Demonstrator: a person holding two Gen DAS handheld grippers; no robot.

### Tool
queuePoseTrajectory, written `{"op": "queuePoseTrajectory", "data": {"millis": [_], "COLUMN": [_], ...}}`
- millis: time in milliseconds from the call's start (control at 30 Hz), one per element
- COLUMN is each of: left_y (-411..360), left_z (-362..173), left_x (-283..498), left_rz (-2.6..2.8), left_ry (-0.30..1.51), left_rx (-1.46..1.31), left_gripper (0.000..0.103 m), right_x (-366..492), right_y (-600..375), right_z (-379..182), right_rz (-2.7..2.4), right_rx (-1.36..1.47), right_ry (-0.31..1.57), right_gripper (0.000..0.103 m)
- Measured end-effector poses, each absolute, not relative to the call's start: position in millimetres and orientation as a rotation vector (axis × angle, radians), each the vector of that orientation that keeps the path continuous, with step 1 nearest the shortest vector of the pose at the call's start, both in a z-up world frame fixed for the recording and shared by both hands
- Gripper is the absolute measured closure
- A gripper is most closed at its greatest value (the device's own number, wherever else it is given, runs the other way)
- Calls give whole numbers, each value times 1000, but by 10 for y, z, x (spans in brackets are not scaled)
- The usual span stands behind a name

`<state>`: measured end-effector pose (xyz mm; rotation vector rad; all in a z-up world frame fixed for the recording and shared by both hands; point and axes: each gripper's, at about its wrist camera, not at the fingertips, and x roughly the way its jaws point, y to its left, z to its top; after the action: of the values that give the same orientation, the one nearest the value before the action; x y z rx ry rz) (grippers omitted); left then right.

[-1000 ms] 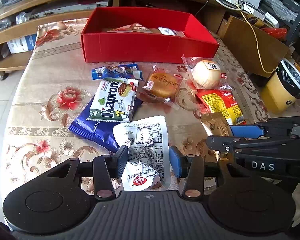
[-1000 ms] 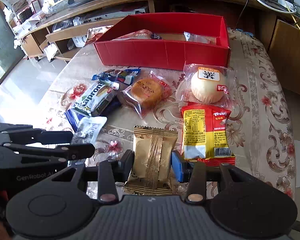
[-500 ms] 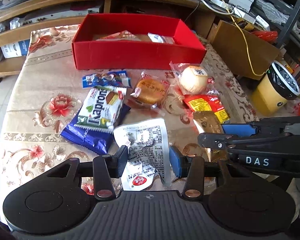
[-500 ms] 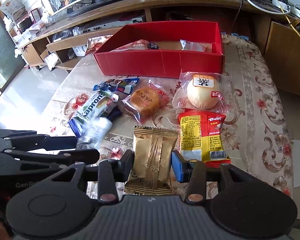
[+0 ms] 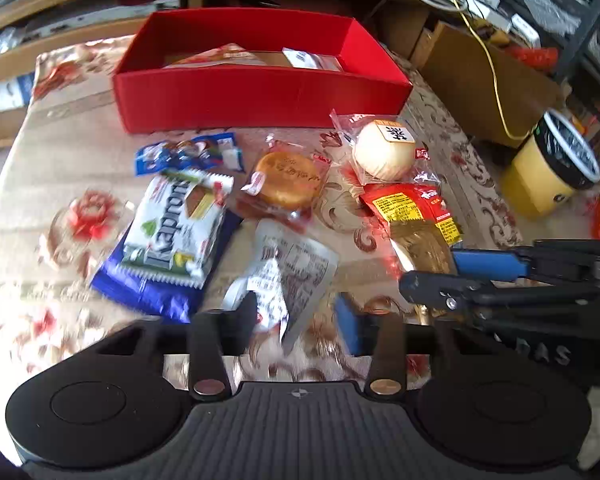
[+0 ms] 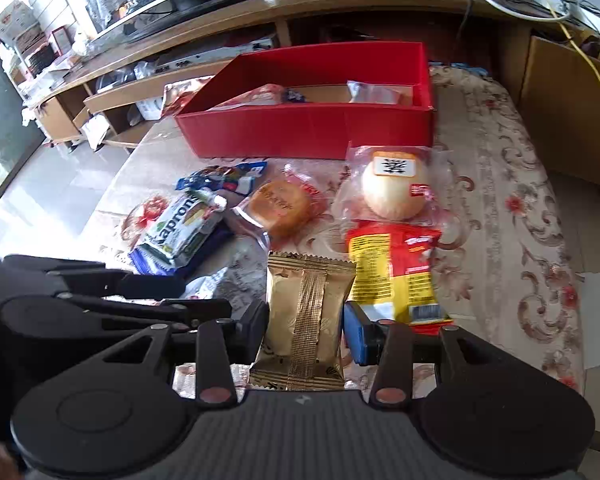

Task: Organize snacks
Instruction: 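Carry the white packet and gold pastry up over the red box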

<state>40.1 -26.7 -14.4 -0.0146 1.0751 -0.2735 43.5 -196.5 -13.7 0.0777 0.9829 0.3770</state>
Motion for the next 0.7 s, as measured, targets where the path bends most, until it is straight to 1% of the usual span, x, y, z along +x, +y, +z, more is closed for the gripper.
{"op": "queuePoseTrajectory", "data": {"millis": [33,100,233,300,333,400,500,533,600,700], "left_y": [-292,-320,-385,-417,-436,-474,-457,-442,-404,-388], "left_z": [-162,-214,-361,-449,-449,-447,-422,-405,-333,-250], "left_x": [434,501,632,683,659,589,503,495,480,470], "left_rz": [-279,-283,-295,-295,-297,-313,-321,-318,-315,-315], "left_ry": [1079,1095,1123,1142,1133,1133,1140,1139,1130,1117], "left_rx": [6,26,86,124,150,189,161,146,110,82], "left_gripper": [39,31,30,33,37,40,43,47,49,50], "right_x": [440,446,464,473,479,496,503,498,485,481], "right_y": [-1994,-2028,-2060,-2071,-2077,-2097,-2104,-2096,-2083,-2091], "right_z": [-143,-154,-167,-170,-172,-179,-174,-170,-170,-168], "right_rz": [375,371,372,372,372,370,369,373,377,369], "right_rx": [88,97,109,114,116,122,125,122,117,117], "right_ry": [986,990,997,999,999,1001,1000,999,998,998], "right_gripper": [58,58,58,58,58,58,58,58,58,58]}}
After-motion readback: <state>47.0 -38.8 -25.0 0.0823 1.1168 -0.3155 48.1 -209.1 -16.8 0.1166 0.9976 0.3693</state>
